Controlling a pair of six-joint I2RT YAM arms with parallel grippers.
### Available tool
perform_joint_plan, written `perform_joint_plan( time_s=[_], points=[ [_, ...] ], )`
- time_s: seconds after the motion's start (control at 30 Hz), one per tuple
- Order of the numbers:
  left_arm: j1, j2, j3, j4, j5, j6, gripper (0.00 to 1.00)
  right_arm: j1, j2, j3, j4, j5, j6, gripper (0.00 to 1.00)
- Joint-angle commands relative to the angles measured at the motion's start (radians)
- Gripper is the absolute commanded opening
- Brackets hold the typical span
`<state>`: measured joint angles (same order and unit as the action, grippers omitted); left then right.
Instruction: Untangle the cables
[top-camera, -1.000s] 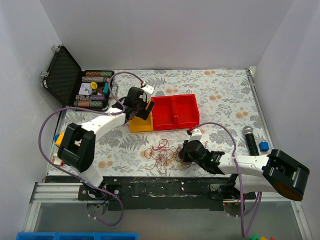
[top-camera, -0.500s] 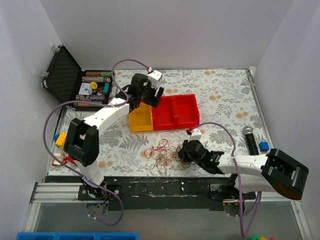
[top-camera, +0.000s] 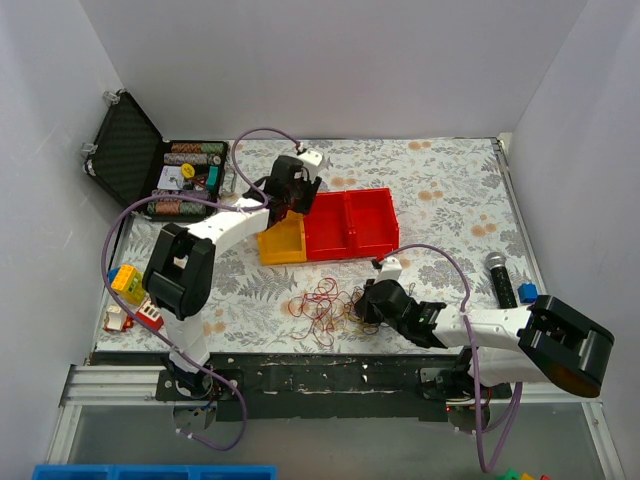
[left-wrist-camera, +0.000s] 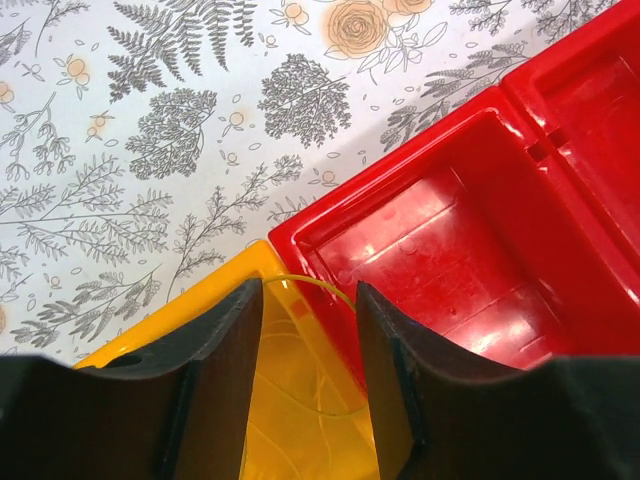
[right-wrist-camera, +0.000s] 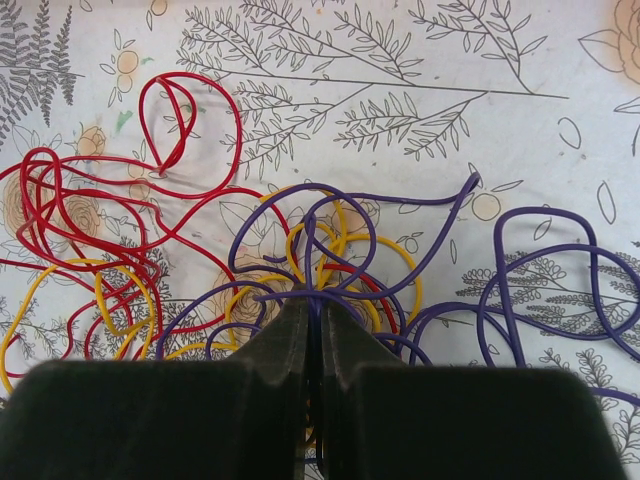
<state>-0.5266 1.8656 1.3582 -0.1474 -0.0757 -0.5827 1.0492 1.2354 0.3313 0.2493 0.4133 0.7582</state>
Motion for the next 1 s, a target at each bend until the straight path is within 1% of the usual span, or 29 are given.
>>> perform_joint_plan(
  time_s=[0.0, 0.17, 0.5, 0.63, 0.83, 0.9, 0.97],
  points=[
    [-0.004, -0.083, -0.06, 0.06, -0.038, 0.017, 0.4, 0.005, 0.049, -0.02, -0.111, -0.033, 0.003, 0.01],
    [-0.003, -0.097, -0.11, 0.08, -0.061, 0.023, 0.35, 0.005, 0.044, -0.02, -0.117, -0.031, 0.004, 0.01],
    [0.016, -0.169, -0.192, 0.112, -0.139, 0.034, 0.31, 0.005, 0.039, -0.021, -0.122, -0.025, 0.003, 0.01],
    [0.016, -0.204, -0.24, 0.111, -0.136, 0.027, 0.31, 0.005, 0.042, -0.023, -0.122, -0.025, 0.004, 0.01],
    [0.016, -0.215, -0.318, 0.112, -0.13, 0.018, 0.31, 0.005, 0.023, -0.028, -0.127, -0.022, 0.007, 0.01],
    [0.016, -0.214, -0.332, 0.111, -0.125, 0.021, 0.32, 0.005, 0.016, -0.028, -0.128, -0.019, 0.007, 0.01],
    [0.016, -0.22, -0.312, 0.097, -0.122, 0.023, 0.35, 0.005, 0.016, -0.02, -0.136, -0.019, 0.006, 0.01]
  ],
)
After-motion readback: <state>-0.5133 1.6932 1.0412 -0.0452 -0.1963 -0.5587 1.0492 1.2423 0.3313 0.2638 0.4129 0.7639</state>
